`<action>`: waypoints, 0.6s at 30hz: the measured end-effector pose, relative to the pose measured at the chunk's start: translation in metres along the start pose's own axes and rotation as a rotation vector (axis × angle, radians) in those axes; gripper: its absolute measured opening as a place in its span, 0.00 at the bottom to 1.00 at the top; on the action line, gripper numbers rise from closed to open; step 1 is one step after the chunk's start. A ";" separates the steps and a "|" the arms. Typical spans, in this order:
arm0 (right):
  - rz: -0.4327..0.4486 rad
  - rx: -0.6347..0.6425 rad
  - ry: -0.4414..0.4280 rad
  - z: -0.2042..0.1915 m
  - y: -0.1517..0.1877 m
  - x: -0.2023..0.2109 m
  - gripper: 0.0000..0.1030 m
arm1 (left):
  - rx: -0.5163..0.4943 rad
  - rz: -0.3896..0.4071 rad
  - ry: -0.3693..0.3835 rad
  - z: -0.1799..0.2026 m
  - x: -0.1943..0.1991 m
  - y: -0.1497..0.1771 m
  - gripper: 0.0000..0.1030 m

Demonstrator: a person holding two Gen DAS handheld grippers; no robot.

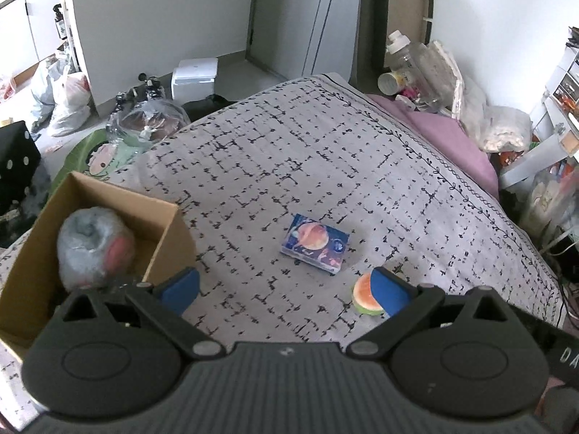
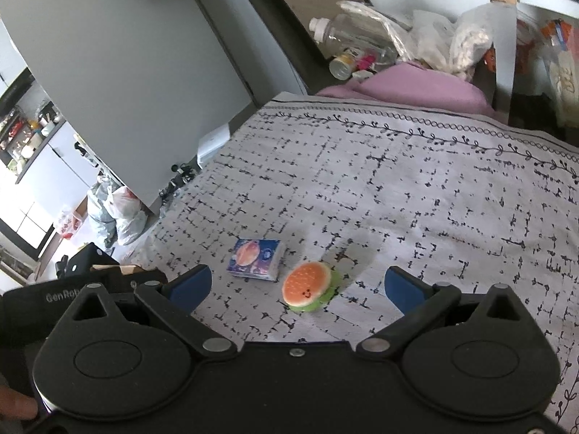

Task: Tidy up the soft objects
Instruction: 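Move the left gripper to the snack box while the right approaches the burger squishy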

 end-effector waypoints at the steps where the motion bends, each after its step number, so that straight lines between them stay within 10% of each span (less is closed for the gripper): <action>1: -0.006 -0.006 0.005 0.002 0.001 -0.003 1.00 | 0.000 -0.003 0.001 0.002 -0.003 0.000 0.97; 18: -0.085 -0.145 0.027 0.036 0.014 -0.048 0.83 | 0.005 -0.067 0.074 0.023 -0.061 -0.003 0.94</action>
Point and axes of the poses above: each gripper's, at about its wrist camera, not at the fingertips, and x roughly against the way its jaws point, z to its right, y to its underside, the point moved 7 cm from there along -x, roughly the way its jaws point, and after that the axes turned 7 degrees about -y, right-handed, at the moved point
